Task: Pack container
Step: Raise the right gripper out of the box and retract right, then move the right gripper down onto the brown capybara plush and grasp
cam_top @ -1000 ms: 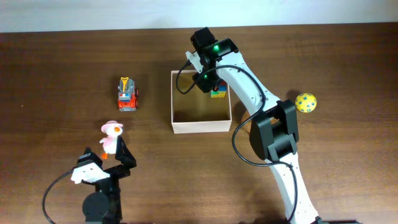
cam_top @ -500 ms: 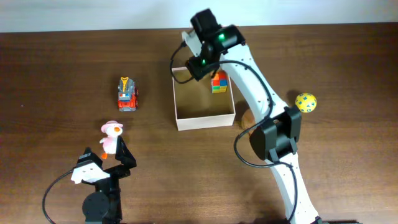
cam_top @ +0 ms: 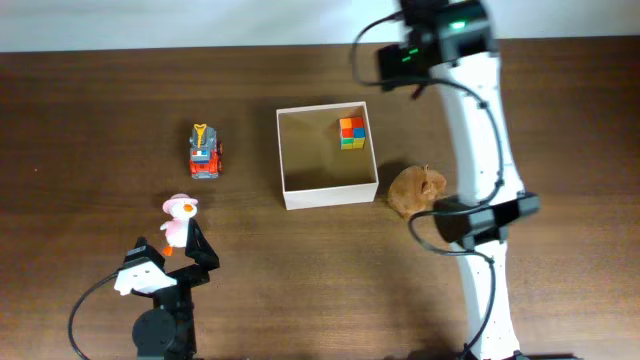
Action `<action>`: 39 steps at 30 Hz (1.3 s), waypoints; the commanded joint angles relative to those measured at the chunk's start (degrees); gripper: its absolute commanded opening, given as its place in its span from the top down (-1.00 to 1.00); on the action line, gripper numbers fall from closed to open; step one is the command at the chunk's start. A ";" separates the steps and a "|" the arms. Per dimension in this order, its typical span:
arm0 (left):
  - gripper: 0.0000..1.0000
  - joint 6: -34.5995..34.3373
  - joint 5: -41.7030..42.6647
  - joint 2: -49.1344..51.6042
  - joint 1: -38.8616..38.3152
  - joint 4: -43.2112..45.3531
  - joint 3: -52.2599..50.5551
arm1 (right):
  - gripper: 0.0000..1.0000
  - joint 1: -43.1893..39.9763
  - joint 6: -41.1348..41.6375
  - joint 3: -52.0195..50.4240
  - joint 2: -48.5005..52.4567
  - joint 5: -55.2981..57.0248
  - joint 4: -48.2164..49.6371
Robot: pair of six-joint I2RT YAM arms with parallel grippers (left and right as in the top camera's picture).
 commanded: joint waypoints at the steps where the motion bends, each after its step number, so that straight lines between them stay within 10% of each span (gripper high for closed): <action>1: -0.99 0.92 0.59 -0.28 0.09 0.13 -0.42 | -0.75 -2.16 3.13 1.66 -4.70 2.01 -0.37; 15: -0.99 0.92 0.59 -0.28 0.09 0.13 -0.44 | -0.99 -9.25 -1.49 -7.93 -26.16 2.05 -0.37; 30: -0.99 0.92 0.59 -0.28 0.09 0.13 -0.44 | -0.99 -23.02 -0.83 -46.82 -47.93 -3.85 0.15; 39: -0.99 0.92 0.59 -0.28 0.09 0.13 -0.44 | -0.98 -21.29 -1.01 -77.53 -47.87 -7.19 21.20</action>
